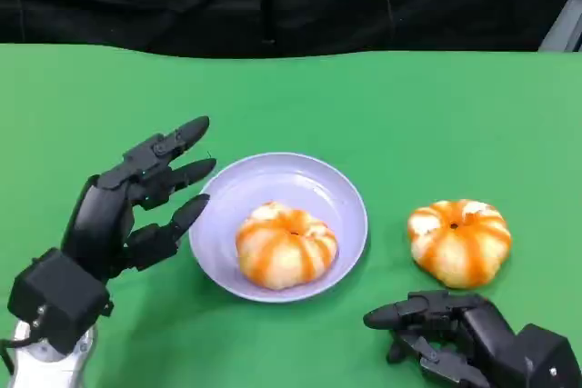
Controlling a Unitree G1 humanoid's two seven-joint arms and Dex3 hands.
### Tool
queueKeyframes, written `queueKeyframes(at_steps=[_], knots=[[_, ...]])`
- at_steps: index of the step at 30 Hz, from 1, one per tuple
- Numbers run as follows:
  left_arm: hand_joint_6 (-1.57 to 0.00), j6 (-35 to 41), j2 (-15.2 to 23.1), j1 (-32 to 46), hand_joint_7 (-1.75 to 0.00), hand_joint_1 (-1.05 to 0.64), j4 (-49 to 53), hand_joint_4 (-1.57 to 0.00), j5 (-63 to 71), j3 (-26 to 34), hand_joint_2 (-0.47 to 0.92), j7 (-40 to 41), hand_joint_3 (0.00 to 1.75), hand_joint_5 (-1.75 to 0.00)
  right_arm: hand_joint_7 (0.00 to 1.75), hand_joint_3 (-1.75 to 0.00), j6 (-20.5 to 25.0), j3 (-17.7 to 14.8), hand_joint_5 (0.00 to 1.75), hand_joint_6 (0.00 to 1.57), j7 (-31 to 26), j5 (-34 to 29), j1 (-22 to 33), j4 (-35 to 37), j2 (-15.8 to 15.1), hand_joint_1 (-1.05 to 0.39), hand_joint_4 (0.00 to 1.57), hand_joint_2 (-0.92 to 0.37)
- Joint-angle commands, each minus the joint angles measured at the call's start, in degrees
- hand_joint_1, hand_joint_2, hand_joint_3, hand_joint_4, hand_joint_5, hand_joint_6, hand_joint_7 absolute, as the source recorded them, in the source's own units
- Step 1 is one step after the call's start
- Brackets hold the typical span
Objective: Grasp the bread from the table and place it into the plate.
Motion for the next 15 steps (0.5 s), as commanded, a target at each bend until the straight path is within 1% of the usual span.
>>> queueKeyframes(at_steps=[1, 3, 6, 7, 9, 10, 15], knots=[[-0.54, -3.57, 0.32, 3.41, -0.02, -0.42, 0.77, -0.79, -3.9, 3.35, 0.92, -2.5, 0.45, -0.03, 0.35, -0.4, 0.48, -0.07, 1.25, 1.09, 0.26, -0.13, 0.23, 1.27, -0.53, -0.03, 0.75, -0.92], [-0.57, -5.53, 0.23, 5.44, -0.02, -0.32, 1.63, -0.81, -5.32, 4.88, 0.92, -3.27, 0.45, -0.04, 0.35, -0.4, 0.29, -0.19, 1.25, 1.09, 0.46, 0.03, 0.03, 1.61, -0.6, -0.03, 0.75, -0.92], [-0.58, -6.81, 0.21, 7.07, -0.02, -0.24, 3.28, -0.82, -5.39, 6.13, 0.92, -3.88, 0.43, -0.03, 0.35, -0.4, -0.23, -0.42, 1.25, 1.09, 0.81, 0.18, -0.11, 2.16, -0.9, -0.04, 0.75, -0.92], [-0.59, -7.06, 0.21, 7.49, -0.02, -0.19, 3.73, -0.82, -5.39, 6.46, 0.92, -4.06, 0.42, -0.03, 0.35, -0.4, -0.4, -0.51, 1.24, 1.09, 0.94, 0.22, -0.14, 2.31, -1.02, -0.03, 0.75, -0.92], [-0.59, -7.11, 0.16, 8.2, -0.02, -0.16, 4.26, -0.82, -5.92, 7.15, 0.92, -4.76, 0.41, -0.03, 0.35, -0.4, -0.34, -0.62, 1.24, 1.09, 1.07, 0.21, -0.11, 2.31, -1.14, -0.03, 0.76, -0.92], [-0.61, -6.97, 0.14, 8.51, -0.03, -0.08, 4.39, -0.82, -6.34, 7.48, 0.92, -5.21, 0.39, -0.03, 0.35, -0.4, -0.18, -0.63, 1.24, 1.09, 1.09, 0.17, -0.07, 2.22, -1.17, -0.03, 0.76, -0.92], [-0.67, -7.43, -0.44, 9.82, -0.04, 0.09, 4.97, -0.83, -5.41, 8.76, 0.92, -4.56, 0.32, -0.02, 0.35, -0.4, -0.16, -0.75, 1.24, 1.08, 1.08, -0.11, -0.03, 2.17, -1.57, -0.03, 0.76, -0.92]])
